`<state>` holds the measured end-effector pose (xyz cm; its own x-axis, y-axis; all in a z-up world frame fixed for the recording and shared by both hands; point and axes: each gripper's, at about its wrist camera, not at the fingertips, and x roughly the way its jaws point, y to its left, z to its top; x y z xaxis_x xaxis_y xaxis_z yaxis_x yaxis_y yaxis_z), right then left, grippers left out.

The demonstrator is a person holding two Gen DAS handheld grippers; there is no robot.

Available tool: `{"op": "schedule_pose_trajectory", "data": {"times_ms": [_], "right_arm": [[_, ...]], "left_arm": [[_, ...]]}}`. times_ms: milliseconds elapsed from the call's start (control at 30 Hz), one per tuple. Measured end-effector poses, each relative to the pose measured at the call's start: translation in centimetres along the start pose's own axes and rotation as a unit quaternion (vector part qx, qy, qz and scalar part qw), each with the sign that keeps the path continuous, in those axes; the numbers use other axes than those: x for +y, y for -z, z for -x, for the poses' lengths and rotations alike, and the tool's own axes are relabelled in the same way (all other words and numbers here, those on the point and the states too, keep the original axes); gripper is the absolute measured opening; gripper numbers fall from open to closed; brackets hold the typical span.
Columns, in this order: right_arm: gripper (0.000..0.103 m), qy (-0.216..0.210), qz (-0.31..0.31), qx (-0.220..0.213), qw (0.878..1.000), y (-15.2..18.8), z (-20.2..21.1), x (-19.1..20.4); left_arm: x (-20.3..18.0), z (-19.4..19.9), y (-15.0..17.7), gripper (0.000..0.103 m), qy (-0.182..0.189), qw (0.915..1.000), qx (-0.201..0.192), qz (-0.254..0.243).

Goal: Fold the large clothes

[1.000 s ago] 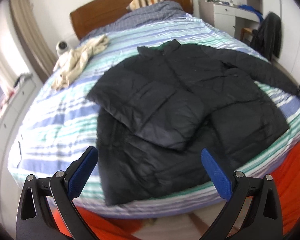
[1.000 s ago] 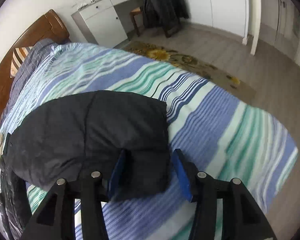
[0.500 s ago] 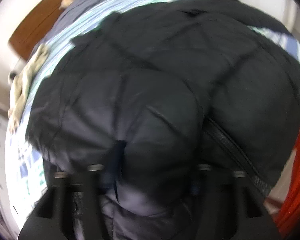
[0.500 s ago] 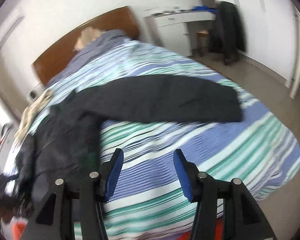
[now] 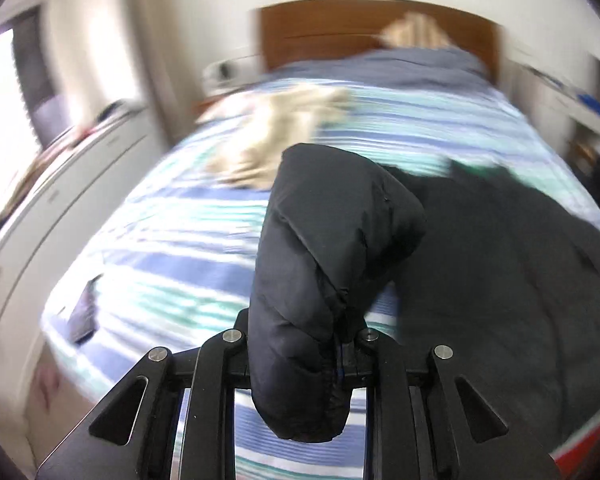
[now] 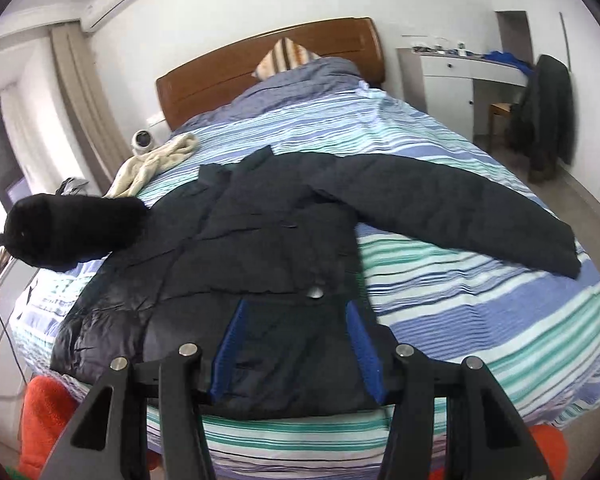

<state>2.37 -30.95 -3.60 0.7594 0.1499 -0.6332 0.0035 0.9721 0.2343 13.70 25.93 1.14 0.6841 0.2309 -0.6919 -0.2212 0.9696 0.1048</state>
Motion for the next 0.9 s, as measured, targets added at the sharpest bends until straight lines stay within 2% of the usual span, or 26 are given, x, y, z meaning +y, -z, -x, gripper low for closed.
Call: {"op": "schedule_pose_trajectory", "data": {"times_ms": [33, 100, 200, 333, 400, 433, 467, 533, 600, 633, 667, 733, 800, 867, 900], "right_arm": [[0.053, -0.004, 0.002, 0.002, 1.0, 0.1, 0.0, 0.4], [0.053, -0.01, 0.007, 0.011, 1.0, 0.4, -0.4, 1.2], [0.053, -0.018, 0.013, 0.02, 1.0, 0.8, -0.5, 2.0], [0.053, -0.028, 0.019, 0.031, 0.999, 1.5, -0.3, 3.1], [0.053, -0.026, 0.02, 0.033, 0.999, 1.8, -0.1, 3.2], [0.053, -0.025, 0.019, 0.035, 0.999, 1.9, 0.0, 3.2], [0.053, -0.023, 0.018, 0.038, 0.999, 2.0, 0.1, 3.0], [0.053, -0.015, 0.014, 0.041, 0.999, 2.2, 0.2, 2.6], [0.058, 0.0, 0.003, 0.047, 0.999, 2.4, 0.2, 1.5], [0.066, 0.008, -0.004, 0.05, 0.999, 2.4, 0.1, 0.9], [0.07, 0.015, -0.01, 0.051, 0.999, 2.4, 0.0, 0.3], [0.07, 0.03, -0.024, 0.055, 0.998, 2.2, -0.2, -1.3], [0.07, 0.049, -0.038, 0.057, 0.996, 1.7, -0.4, -3.1], [0.07, 0.059, -0.046, 0.064, 0.995, 1.4, -0.8, -4.6], [0.07, 0.061, -0.05, 0.074, 0.994, 1.2, -1.2, -5.6]], "left_arm": [[2.7, -1.2, -0.1, 0.022, -0.028, 0.9994, 0.004, 0.021], [6.0, -3.4, 0.0, 0.022, -0.057, 0.9972, 0.017, 0.045], [10.0, -8.0, 0.8, 0.023, -0.075, 0.9916, 0.06, 0.087], [11.6, -13.1, 2.3, 0.028, -0.112, 0.9831, 0.102, 0.103], [11.6, -15.0, 2.6, 0.032, -0.116, 0.9776, 0.125, 0.123], [12.2, -15.7, 2.8, 0.037, -0.116, 0.9738, 0.135, 0.142], [12.4, -15.9, 3.3, 0.047, -0.121, 0.9704, 0.14, 0.155], [13.2, -15.1, 4.2, 0.058, -0.145, 0.9623, 0.146, 0.178], [14.2, -14.6, 5.4, 0.061, -0.159, 0.9577, 0.15, 0.187], [14.5, -14.0, 5.8, 0.061, -0.163, 0.9569, 0.152, 0.186], [14.6, -13.3, 6.1, 0.061, -0.161, 0.9575, 0.152, 0.185], [14.4, -11.5, 6.6, 0.063, -0.143, 0.9619, 0.144, 0.183], [13.1, -9.3, 7.6, 0.071, -0.105, 0.9699, 0.131, 0.176], [10.9, -7.0, 8.3, 0.084, -0.048, 0.9779, 0.124, 0.161], [8.9, -5.7, 8.8, 0.086, -0.002, 0.9813, 0.127, 0.145]]}}
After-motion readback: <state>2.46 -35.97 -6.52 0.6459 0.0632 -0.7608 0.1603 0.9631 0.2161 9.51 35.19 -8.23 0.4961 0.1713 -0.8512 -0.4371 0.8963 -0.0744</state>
